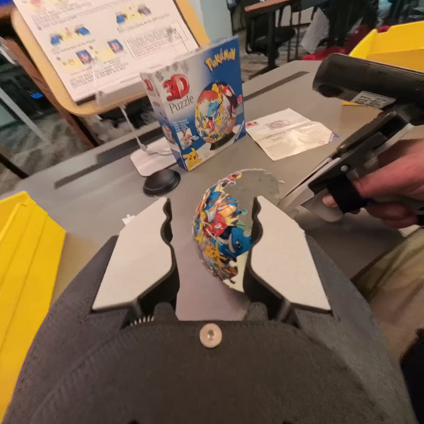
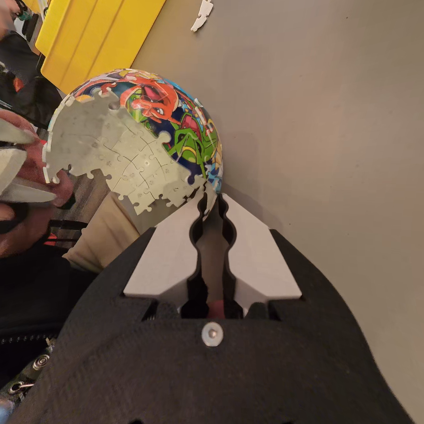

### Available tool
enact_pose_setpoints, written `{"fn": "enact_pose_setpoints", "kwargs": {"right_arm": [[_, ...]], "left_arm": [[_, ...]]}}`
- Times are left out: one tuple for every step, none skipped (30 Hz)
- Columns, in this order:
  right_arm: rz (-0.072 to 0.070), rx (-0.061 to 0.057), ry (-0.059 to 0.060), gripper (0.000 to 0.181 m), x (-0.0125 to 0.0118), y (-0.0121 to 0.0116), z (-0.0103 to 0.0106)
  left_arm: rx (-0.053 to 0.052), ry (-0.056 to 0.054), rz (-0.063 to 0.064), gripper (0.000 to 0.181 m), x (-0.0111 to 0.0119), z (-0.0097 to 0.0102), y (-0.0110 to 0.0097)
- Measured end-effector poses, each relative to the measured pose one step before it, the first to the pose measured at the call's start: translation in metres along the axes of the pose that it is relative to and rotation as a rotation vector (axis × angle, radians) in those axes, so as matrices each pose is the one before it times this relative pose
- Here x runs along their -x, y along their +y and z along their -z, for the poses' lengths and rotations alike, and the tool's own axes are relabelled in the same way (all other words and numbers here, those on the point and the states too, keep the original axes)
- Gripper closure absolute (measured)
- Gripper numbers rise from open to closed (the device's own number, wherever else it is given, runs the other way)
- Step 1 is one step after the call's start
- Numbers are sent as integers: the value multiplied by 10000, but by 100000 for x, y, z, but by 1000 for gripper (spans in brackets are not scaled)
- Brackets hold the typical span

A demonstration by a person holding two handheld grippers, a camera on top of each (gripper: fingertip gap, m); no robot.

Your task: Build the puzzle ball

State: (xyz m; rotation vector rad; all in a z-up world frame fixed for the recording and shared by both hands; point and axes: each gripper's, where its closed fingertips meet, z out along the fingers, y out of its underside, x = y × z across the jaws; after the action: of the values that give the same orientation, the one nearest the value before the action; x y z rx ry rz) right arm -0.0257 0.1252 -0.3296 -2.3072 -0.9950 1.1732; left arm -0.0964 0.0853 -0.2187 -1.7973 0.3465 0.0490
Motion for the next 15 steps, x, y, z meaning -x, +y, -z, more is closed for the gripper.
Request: {"fn": "enact_pose_setpoints", "kwargs": {"right_arm": [[1, -16, -25, 173, 47, -36, 14], [25, -16, -21, 173, 65, -36, 10], [7, -5, -25, 173, 51, -30, 6], [-9, 2, -51, 173, 67, -15, -6], [-2, 17, -55, 172, 58, 1, -10], [7, 11, -18, 172, -9, -26, -22], [-16, 14, -22, 172, -11, -11, -23], [-37, 15, -51, 172, 24, -33, -8], [-47, 2, -50, 172, 40, -46, -3], [-46, 2, -35, 172, 12, -41, -9], [-38, 37, -10, 172, -14, 21, -20], [-17, 50, 13, 172, -45, 35, -14], [-43, 9, 23, 172, -91, 5, 18], [-115, -12, -32, 172, -83, -17, 28], [-132, 29, -51, 172, -74, 51, -1]], "left_arm": [[228, 586, 232, 112, 163, 108, 224], [175, 970, 240, 113, -302, 136, 191], [399, 824, 321, 109, -33, 44, 546], [459, 648, 273, 106, 263, 9, 761], [524, 962, 268, 107, -215, -32, 979], [555, 901, 382, 102, -153, -168, 987], [295, 532, 197, 100, 238, -237, 651], [2, 533, 44, 100, -4, -250, 345], [40, 514, 104, 99, -117, -354, 277], [59, 281, 55, 98, 4, -368, 109], [-104, 255, -66, 98, -224, -233, -155], [-85, 46, -68, 98, -21, -145, -132], [3, -38, -63, 97, 61, -115, -16], [-97, 19, -20, 97, -112, -62, -152], [-52, -71, -70, 97, -44, -81, -74]]}}
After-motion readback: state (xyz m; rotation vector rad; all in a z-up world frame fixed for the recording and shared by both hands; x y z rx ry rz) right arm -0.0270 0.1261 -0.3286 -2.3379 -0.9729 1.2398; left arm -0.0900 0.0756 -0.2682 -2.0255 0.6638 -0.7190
